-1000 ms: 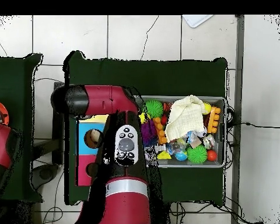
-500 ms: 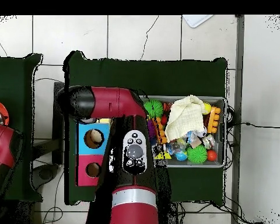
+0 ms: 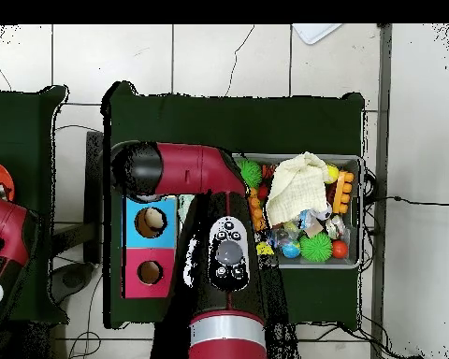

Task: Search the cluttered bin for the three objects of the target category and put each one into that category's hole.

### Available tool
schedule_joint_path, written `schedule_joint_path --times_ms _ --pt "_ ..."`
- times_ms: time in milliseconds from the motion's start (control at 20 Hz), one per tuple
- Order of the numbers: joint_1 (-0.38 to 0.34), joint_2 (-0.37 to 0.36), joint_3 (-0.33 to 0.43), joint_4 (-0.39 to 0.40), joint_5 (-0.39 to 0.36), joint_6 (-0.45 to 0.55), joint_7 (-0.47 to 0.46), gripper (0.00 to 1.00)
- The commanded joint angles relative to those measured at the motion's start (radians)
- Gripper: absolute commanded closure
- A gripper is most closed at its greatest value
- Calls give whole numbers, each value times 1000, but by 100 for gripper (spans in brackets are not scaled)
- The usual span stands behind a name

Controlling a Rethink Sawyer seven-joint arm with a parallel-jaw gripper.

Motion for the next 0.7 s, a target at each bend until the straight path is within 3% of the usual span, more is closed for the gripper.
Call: schedule_joint_path --times_ms 50,400,700 --pt "-67 136 131 89 -21 -188 15 100" --pt "-82 205 167 35 -52 -280 -3 100" --pt "-40 196 117 10 -29 -168 73 100"
